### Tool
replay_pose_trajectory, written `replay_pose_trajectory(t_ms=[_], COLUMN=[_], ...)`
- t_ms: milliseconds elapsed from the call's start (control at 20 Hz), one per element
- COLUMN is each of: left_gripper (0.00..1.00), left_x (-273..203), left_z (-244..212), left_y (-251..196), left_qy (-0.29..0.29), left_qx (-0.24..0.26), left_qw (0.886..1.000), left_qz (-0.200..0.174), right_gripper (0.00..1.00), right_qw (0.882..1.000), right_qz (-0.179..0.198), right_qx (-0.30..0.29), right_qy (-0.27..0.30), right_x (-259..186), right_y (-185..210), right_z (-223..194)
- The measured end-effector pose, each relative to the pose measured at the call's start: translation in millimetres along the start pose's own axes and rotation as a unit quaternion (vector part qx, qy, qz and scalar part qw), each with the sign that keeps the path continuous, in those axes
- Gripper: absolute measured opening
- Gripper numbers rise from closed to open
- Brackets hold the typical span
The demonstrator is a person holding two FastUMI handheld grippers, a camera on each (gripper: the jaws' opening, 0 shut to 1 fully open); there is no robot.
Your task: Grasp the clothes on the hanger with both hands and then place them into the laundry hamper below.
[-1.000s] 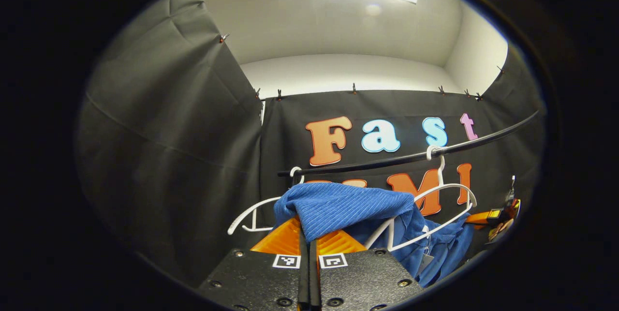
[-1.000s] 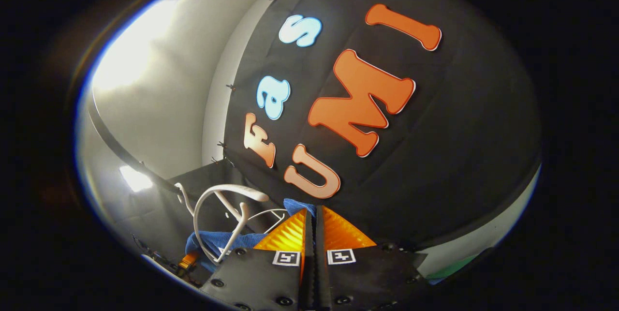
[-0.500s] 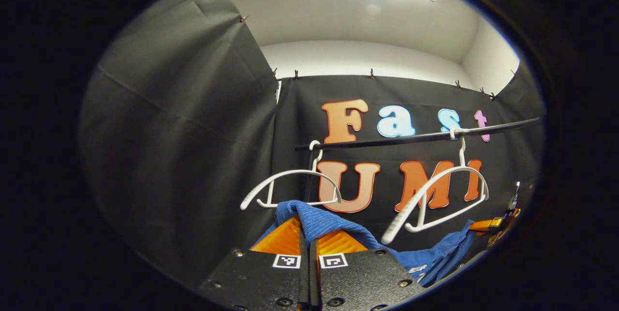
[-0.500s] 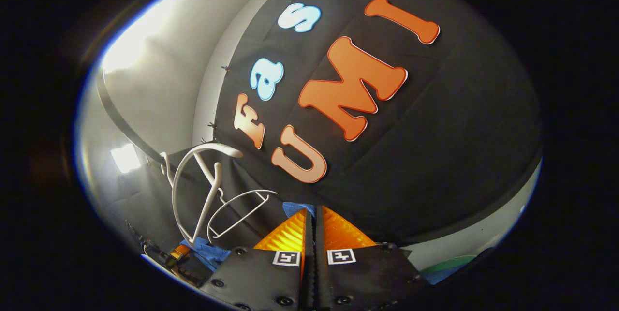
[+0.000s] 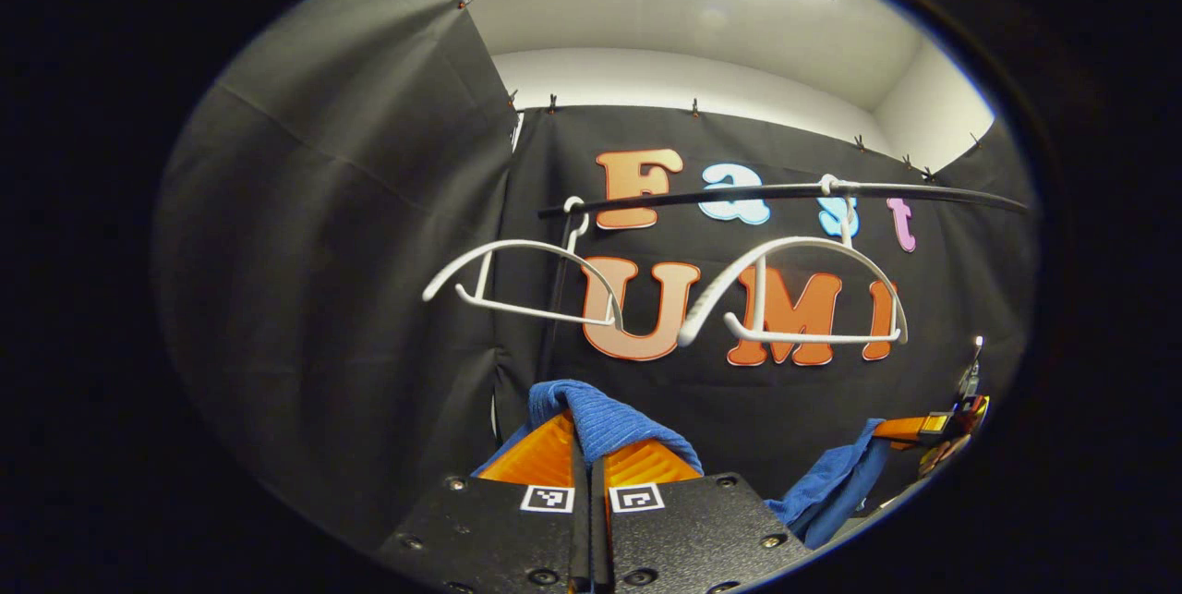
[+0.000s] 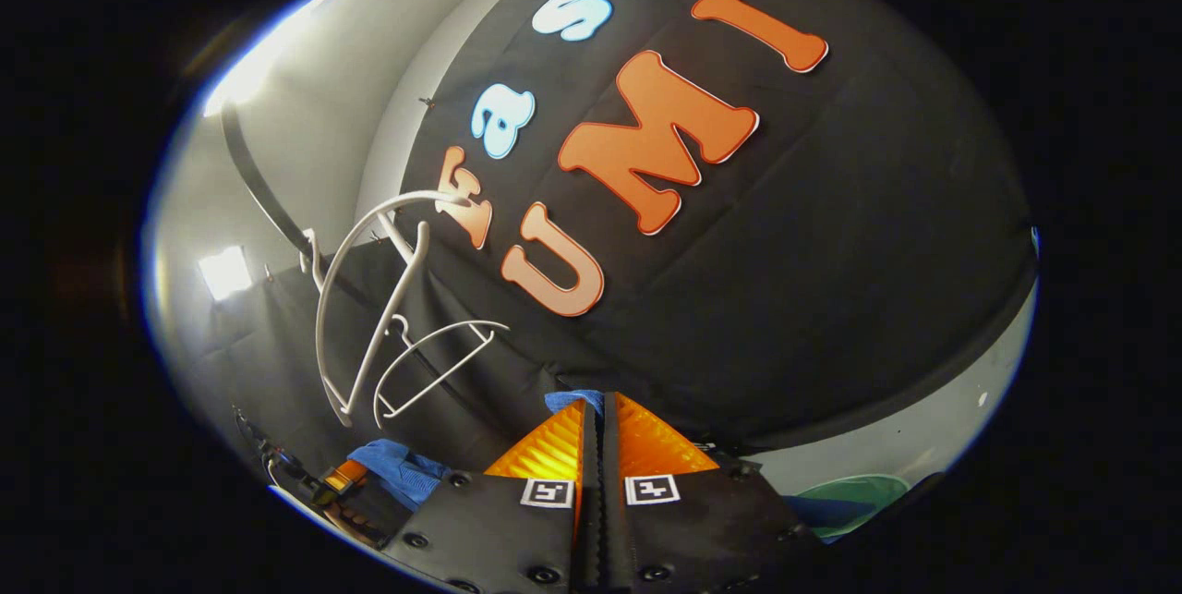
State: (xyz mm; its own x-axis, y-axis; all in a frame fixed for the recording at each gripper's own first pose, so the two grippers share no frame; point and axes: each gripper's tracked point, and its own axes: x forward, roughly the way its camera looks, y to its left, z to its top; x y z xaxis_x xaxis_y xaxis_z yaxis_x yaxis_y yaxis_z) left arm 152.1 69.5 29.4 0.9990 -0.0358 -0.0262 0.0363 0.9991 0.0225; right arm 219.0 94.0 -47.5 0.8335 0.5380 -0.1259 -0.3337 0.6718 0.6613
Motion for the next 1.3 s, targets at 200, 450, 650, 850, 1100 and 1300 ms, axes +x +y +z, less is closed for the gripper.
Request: replay_pose_trajectory(t_ms=[200,450,650,850,1100,1300], left_gripper=[0.01,0.01,0.01,0.01,0.01,0.01], left_x=[1,-6,-11,-15,-22,-23], left_z=[-31,-61,-90,-113,-142,-168], left_y=[-13,-42,-78,-119,-170,-202], left_qy=[0.027,0.044,0.062,0.073,0.093,0.12], left_qx=[-0.014,-0.015,-0.004,0.013,0.009,-0.006], left_qw=[0.999,0.998,0.996,0.993,0.988,0.981], left_qz=[-0.014,-0.034,-0.058,-0.087,-0.126,-0.15], right_gripper=[0.07,0.07,0.07,0.07,0.07,0.07], right_qw=[1.0,0.999,0.997,0.994,0.989,0.984], right_qz=[-0.017,-0.029,-0.042,-0.053,-0.071,-0.092], right_qx=[-0.007,-0.022,-0.057,-0.09,-0.126,-0.152], right_qy=[0.008,0.015,0.019,0.03,0.03,0.024], right_x=[-15,-32,-49,-65,-79,-83], right_y=[-9,-17,-21,-22,-28,-37], right_z=[-16,-40,-57,-79,-93,-98])
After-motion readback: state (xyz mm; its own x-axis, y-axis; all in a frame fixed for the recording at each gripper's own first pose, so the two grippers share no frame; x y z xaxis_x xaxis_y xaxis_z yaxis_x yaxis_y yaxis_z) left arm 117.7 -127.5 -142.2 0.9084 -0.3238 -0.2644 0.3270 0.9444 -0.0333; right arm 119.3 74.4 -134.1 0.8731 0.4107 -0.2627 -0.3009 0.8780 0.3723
